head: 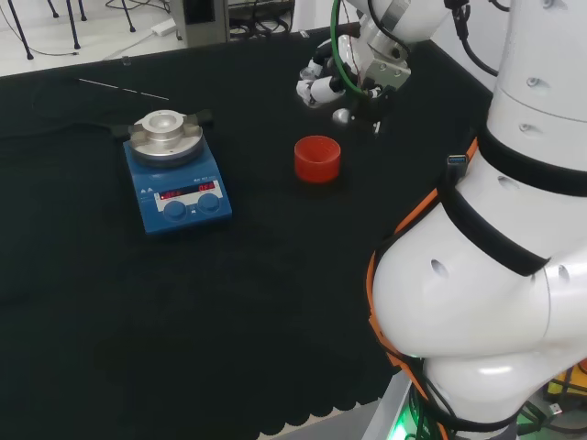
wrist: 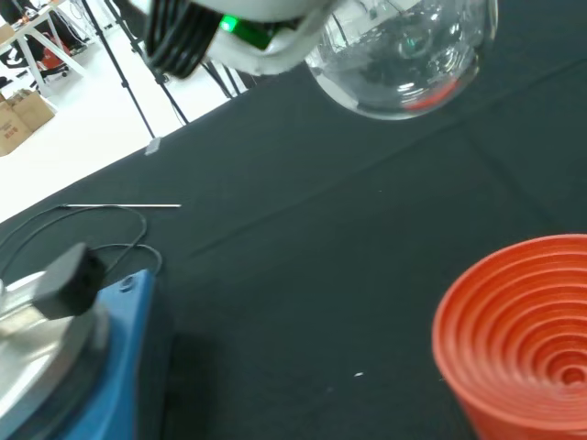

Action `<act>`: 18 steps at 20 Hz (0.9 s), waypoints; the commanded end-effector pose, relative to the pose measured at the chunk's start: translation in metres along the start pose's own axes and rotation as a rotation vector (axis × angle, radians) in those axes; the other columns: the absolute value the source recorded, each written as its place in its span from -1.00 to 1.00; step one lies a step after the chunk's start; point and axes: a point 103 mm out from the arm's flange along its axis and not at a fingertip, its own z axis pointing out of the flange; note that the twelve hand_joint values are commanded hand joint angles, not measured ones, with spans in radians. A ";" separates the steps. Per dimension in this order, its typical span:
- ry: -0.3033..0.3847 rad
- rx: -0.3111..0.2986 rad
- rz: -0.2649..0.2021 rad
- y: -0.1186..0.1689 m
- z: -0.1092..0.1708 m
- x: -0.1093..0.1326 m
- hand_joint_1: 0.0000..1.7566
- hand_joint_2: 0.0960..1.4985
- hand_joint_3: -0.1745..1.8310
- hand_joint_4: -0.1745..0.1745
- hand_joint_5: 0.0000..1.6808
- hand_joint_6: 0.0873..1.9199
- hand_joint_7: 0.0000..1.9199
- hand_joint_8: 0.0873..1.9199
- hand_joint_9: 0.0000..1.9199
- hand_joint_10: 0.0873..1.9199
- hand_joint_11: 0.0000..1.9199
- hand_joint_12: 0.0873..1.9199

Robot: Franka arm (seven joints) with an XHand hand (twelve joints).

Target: Place the round-bottom flask on the heater.

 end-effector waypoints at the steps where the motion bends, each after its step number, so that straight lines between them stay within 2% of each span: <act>1: 0.012 0.020 -0.022 -0.012 0.006 0.033 0.24 -0.12 -0.06 0.41 0.25 0.12 -0.54 -0.48 -0.35 -0.51 -0.73 0.34; 5: 0.016 0.027 -0.040 -0.012 0.000 0.036 0.24 -0.12 -0.05 0.42 0.25 0.11 -0.54 -0.48 -0.35 -0.51 -0.74 0.34; 7: 0.028 0.025 -0.033 -0.011 0.001 0.042 0.24 -0.13 -0.05 0.44 0.26 0.11 -0.53 -0.48 -0.35 -0.51 -0.73 0.34; 8: -0.004 0.029 -0.051 -0.011 0.004 0.047 0.24 -0.13 -0.05 0.45 0.26 0.10 -0.53 -0.48 -0.35 -0.51 -0.73 0.34; 9: -0.008 0.035 -0.061 -0.010 0.004 0.052 0.24 -0.13 -0.05 0.45 0.26 0.10 -0.53 -0.48 -0.35 -0.51 -0.73 0.34; 18: 0.032 0.075 -0.151 0.005 0.024 0.121 0.24 -0.14 -0.04 0.46 0.26 0.10 -0.53 -0.48 -0.35 -0.51 -0.73 0.34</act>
